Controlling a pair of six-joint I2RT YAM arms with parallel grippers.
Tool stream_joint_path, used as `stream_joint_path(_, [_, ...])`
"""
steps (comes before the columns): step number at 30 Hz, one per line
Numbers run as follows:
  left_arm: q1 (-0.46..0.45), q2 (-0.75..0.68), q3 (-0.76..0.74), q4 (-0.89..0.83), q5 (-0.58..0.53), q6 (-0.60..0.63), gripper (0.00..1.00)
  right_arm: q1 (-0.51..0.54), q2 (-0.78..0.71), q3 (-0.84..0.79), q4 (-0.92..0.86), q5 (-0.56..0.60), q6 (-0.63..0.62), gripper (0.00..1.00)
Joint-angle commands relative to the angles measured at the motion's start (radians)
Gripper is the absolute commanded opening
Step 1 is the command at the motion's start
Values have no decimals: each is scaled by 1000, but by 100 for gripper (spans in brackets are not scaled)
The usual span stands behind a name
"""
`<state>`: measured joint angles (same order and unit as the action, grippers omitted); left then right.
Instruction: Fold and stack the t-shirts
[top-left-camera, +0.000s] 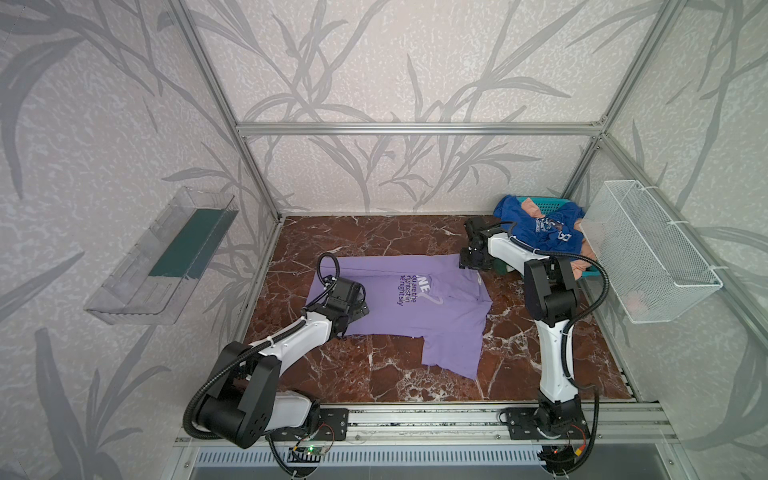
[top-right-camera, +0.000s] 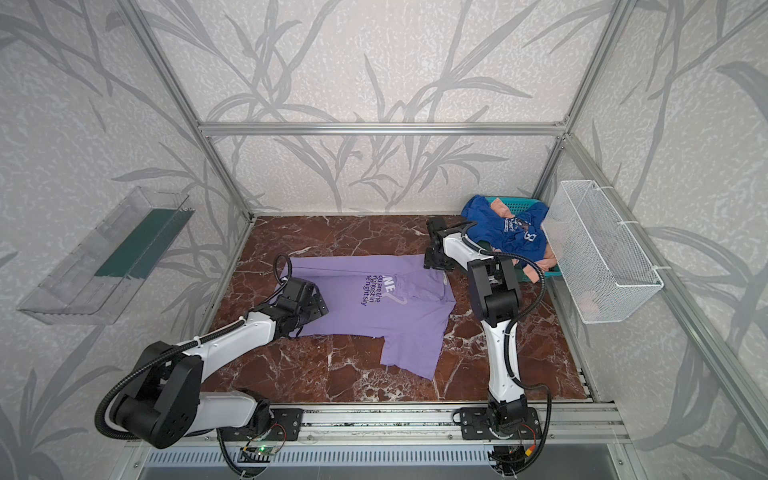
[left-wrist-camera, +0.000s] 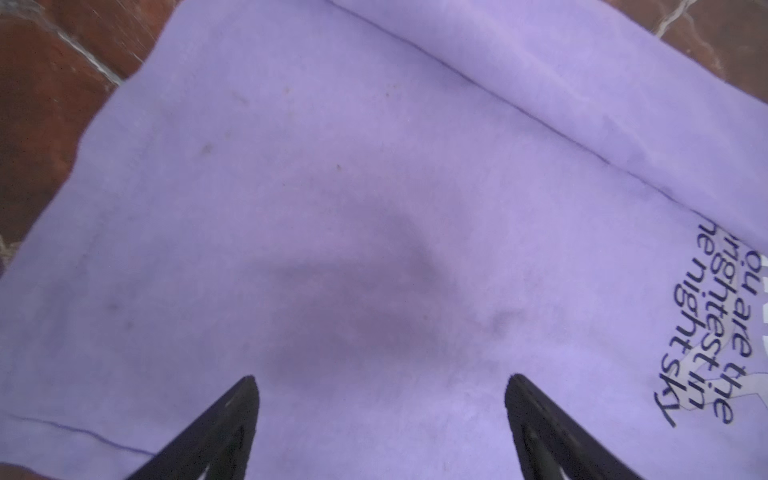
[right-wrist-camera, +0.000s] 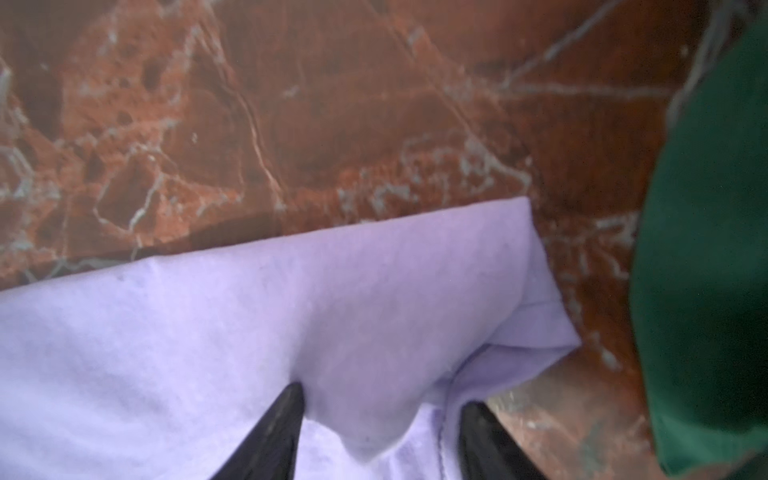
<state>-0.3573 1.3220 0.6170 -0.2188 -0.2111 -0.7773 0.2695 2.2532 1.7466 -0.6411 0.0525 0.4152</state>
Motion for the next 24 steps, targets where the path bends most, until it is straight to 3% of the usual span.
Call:
stream_joint_path(1, [10,-52,29,-24,-57,11,93,-6,69,27,-61,9,-5,53])
stream_joint_path(12, [116,-26,130,-23,-54,91,93,-35,143,206,-148,-10,-5,54])
stream_joint_path(13, [132,-11,144,-18,-46,96,93,-35,140,217,-153,-16,-7,58])
stream_joint_path(18, [201,77,230,25,-22,117,93,-36,55,164,-131,-42,-6,98])
stream_joint_path(24, [259,179,318,49,-15,126,86,-28,-108,25,-76,-49,17,99])
